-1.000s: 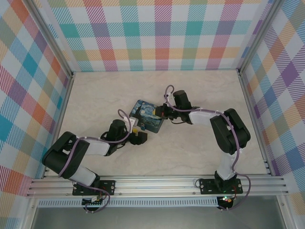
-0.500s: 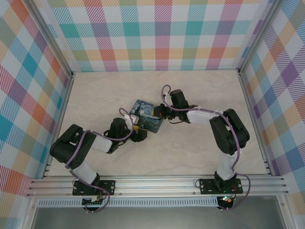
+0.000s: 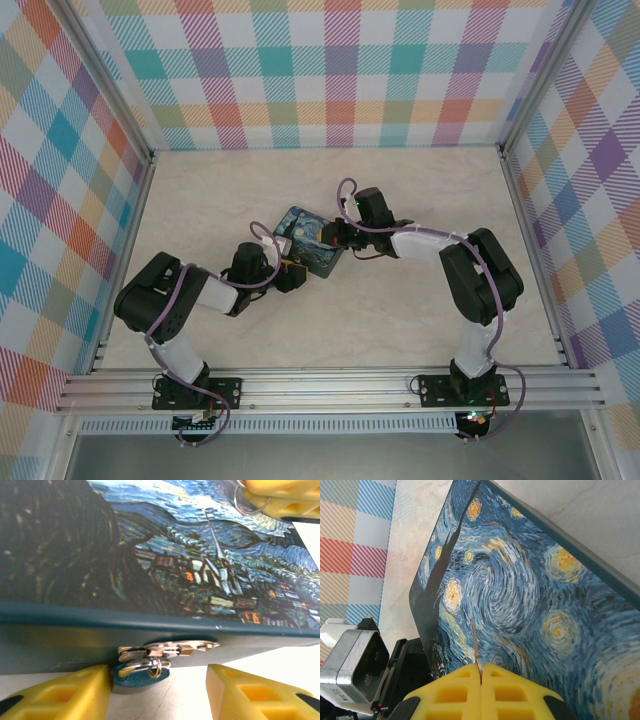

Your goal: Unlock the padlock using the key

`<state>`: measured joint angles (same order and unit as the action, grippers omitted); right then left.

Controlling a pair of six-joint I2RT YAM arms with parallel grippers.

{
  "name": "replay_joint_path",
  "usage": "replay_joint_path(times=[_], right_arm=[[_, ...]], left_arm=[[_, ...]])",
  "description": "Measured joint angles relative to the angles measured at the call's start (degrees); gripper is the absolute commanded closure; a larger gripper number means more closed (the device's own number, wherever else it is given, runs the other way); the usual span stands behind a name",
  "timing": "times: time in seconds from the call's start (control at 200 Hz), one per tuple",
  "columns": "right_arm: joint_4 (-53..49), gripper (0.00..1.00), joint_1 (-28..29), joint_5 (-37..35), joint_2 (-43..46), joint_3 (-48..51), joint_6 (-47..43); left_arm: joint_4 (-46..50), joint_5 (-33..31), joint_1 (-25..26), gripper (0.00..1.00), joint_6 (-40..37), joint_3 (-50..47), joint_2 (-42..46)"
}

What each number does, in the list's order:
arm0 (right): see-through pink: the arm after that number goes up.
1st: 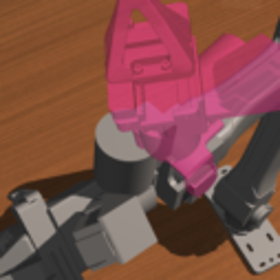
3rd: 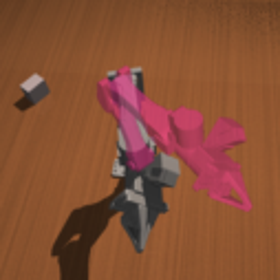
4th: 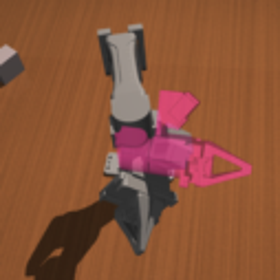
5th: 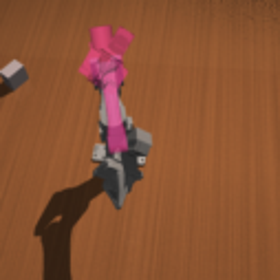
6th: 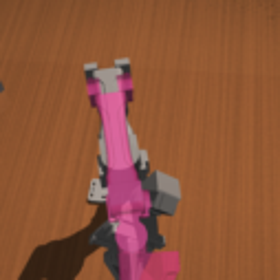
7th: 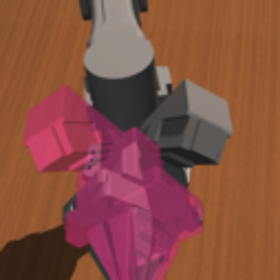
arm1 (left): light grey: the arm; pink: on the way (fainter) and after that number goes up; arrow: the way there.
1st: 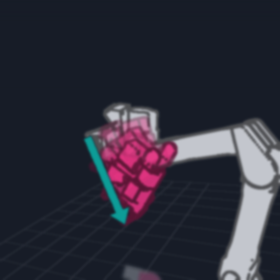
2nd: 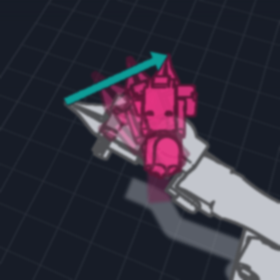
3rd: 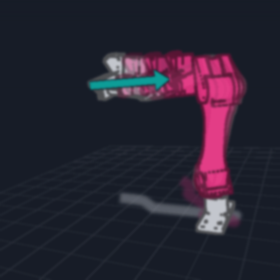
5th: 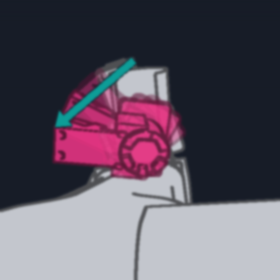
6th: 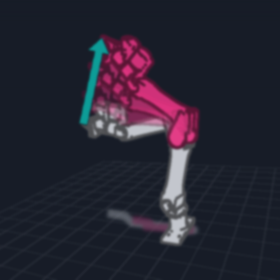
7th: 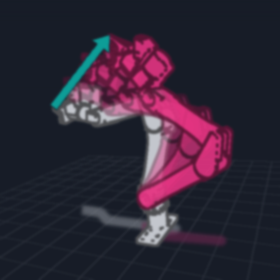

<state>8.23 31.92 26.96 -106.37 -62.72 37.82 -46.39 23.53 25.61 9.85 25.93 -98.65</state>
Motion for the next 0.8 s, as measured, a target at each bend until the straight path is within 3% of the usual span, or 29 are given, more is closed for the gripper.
replay_joint_path(times=[0.805], right_arm=[[0.02,0.97,0.00,-0.59,0.09,-0.02,-0.83]], left_arm=[[-0.28,-4.79,2.84,0.65,4.37,2.16,-2.10]])
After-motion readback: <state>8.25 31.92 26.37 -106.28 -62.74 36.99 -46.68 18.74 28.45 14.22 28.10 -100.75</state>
